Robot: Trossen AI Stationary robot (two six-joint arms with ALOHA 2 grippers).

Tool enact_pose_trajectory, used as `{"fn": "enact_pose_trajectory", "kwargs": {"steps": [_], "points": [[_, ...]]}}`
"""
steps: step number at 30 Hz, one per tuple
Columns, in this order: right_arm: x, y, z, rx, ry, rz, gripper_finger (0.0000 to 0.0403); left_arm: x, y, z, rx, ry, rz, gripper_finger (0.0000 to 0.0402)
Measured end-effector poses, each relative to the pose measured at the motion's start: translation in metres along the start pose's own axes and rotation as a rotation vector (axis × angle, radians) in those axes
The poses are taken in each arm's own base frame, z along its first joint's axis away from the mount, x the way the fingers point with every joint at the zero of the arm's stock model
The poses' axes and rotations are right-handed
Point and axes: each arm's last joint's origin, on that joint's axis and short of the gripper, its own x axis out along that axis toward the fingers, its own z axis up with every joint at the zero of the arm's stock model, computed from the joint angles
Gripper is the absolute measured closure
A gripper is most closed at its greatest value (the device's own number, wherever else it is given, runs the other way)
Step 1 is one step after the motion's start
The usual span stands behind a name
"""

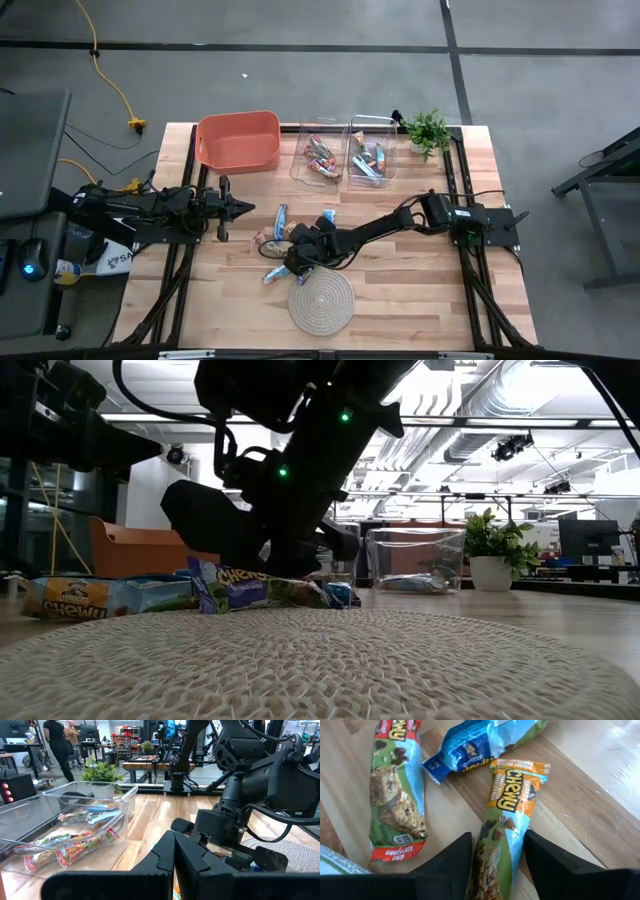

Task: Pick and place Granola Bars by type
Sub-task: Put the yellow granola bar into the right transparent bin

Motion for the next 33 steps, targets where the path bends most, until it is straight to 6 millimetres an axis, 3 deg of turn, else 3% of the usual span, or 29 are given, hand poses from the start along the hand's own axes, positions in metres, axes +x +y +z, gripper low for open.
{"fn": "enact_pose_trajectory", "kwargs": {"steps": [20,26,33], "points": [[-0.002,-0.002,0.001,0.109,0.011,-0.039,0.0333,0.000,0.000,0.000,0.000,0.000,0.000,0.0401],[-0.016,0.004,0.014,0.033,0.046,-0.081,0.0335,0.000,0.000,0.000,0.000,0.000,0.000,0.0401],[-0.035,0.001,0.049,0.013,0.090,-0.106,0.0336,0.000,0.000,0.000,0.000,0.000,0.000,0.0401]]}}
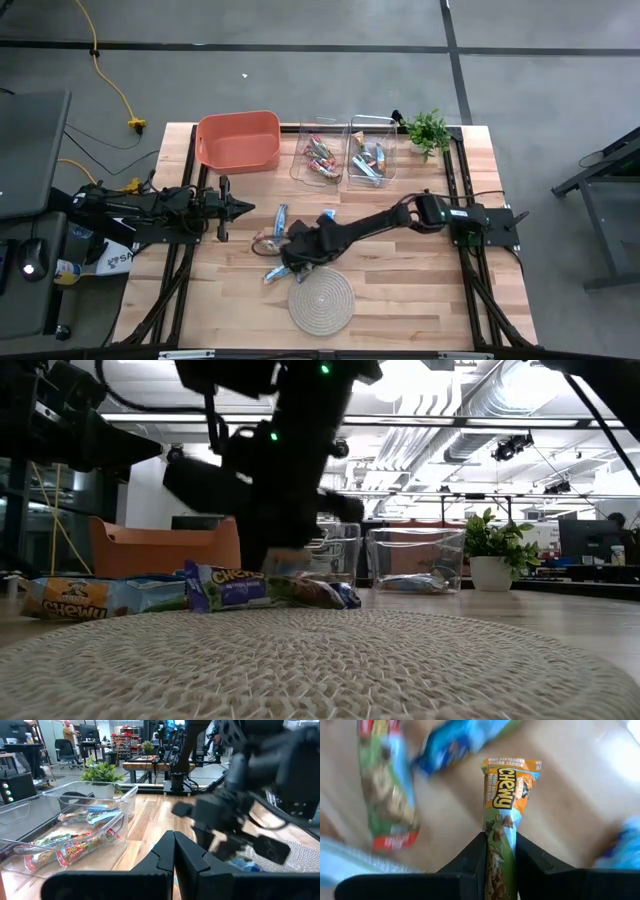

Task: Pick and place Granola Bars by type
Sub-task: Put the yellow granola bar into the right transparent bin

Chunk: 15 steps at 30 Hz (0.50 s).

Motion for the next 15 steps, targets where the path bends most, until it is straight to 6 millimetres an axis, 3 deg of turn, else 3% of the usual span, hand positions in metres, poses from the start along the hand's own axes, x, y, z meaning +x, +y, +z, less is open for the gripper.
{"fn": "enact_pose_trajectory", "kwargs": {"steps": [6,15], "points": [[-0.023,-0.002,0.031,-0.008,-0.037,0.019,0.0336,0.000,0.000,0.000,0.000,0.000,0.000,0.0401],[-0.072,-0.002,0.078,0.029,-0.129,0.154,0.0336,0.000,0.000,0.000,0.000,0.000,0.000,0.0401]]}}
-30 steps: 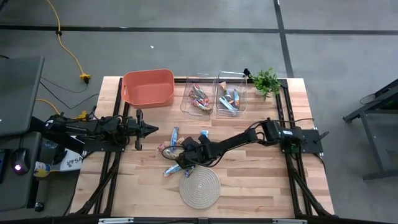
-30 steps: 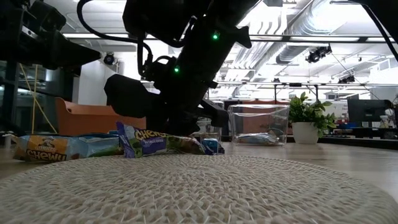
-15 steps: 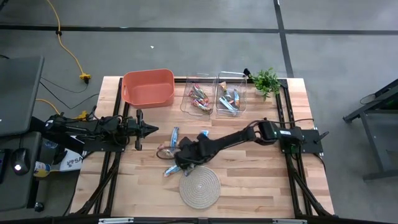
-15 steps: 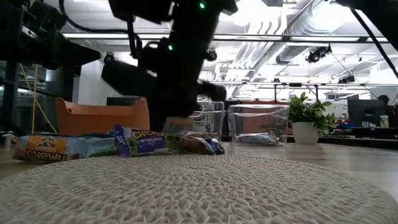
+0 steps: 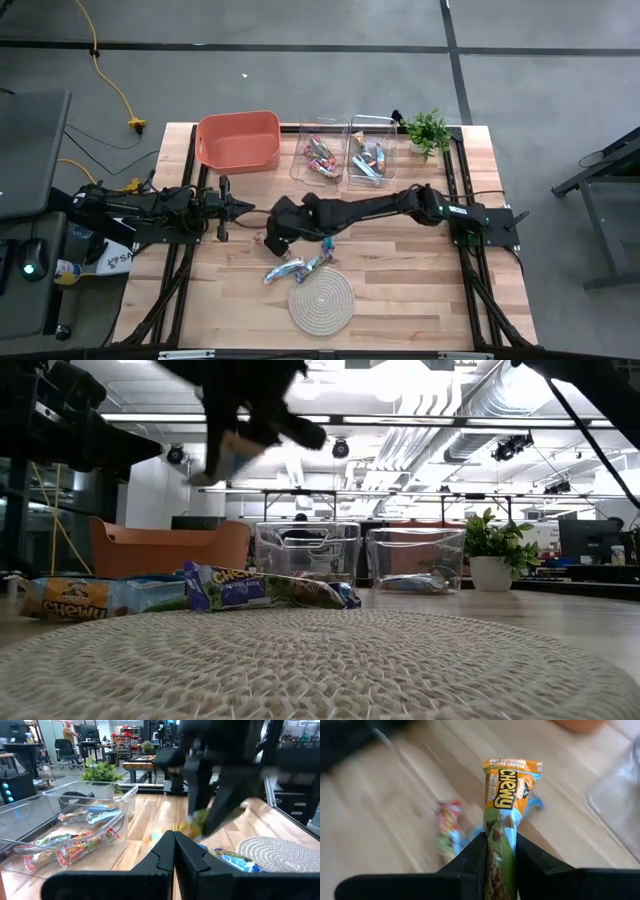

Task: Pick and place Granola Bars by type
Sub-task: Put the yellow granola bar into the right transparent bin

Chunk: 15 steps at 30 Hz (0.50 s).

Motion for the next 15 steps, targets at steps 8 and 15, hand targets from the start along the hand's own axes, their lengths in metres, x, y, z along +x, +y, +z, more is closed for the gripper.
{"fn": "enact_pose_trajectory", "kwargs": {"steps": [8,15], "points": [[-0.046,0.000,0.024,0.010,-0.104,0.154,0.0336,0.000,0.000,0.000,0.000,0.000,0.000,0.0401],[-0.081,0.000,0.043,-0.040,-0.228,0.258,0.0336,0.000,0.000,0.000,0.000,0.001,0.000,0.0401]]}}
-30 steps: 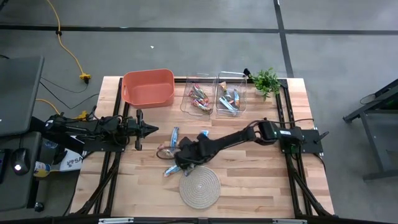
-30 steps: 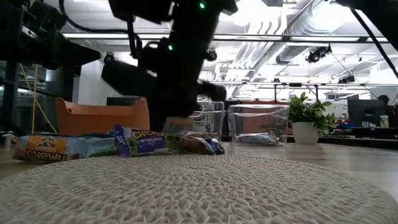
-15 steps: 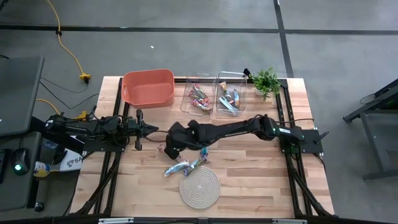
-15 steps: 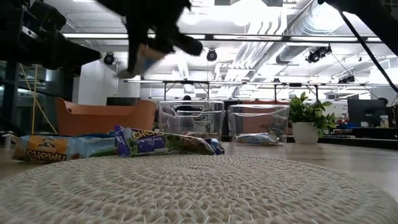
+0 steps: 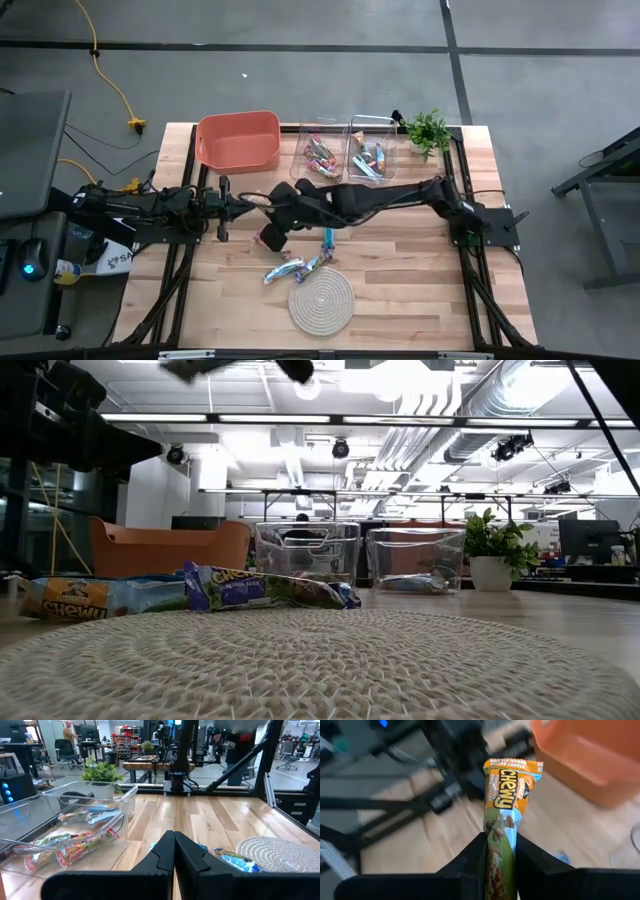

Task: Pick and place Granola Bars by type
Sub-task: Put the yellow granola bar into the right transparent bin

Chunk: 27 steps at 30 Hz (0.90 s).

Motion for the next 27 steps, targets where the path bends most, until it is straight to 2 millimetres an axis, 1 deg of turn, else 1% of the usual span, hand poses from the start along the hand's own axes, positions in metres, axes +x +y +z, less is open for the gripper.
{"fn": "enact_pose_trajectory", "kwargs": {"steps": [3,6,11,16,19,24,27], "points": [[-0.010,0.003,0.011,0.008,-0.082,0.015,0.0336,0.000,0.000,0.000,0.000,-0.001,0.000,0.0401],[-0.019,0.001,0.019,0.009,-0.152,-0.036,0.0336,0.000,0.000,0.000,0.000,0.000,0.000,0.0401],[-0.034,-0.016,0.036,0.039,-0.264,-0.199,0.0336,0.000,0.000,0.000,0.000,0.000,-0.001,0.0401],[-0.049,-0.040,0.056,0.083,-0.350,-0.342,0.0336,0.000,0.000,0.000,0.000,0.000,-0.001,0.0401],[-0.063,-0.058,0.067,0.091,-0.365,-0.429,0.0336,0.000,0.000,0.000,0.000,0.000,-0.001,0.0401],[-0.082,-0.096,0.075,0.107,-0.292,-0.581,0.0336,0.000,0.000,0.000,0.000,0.000,-0.001,0.0401],[-0.100,-0.120,0.077,0.130,-0.227,-0.669,0.0336,0.000,0.000,0.000,0.000,0.000,-0.001,0.0401]]}}
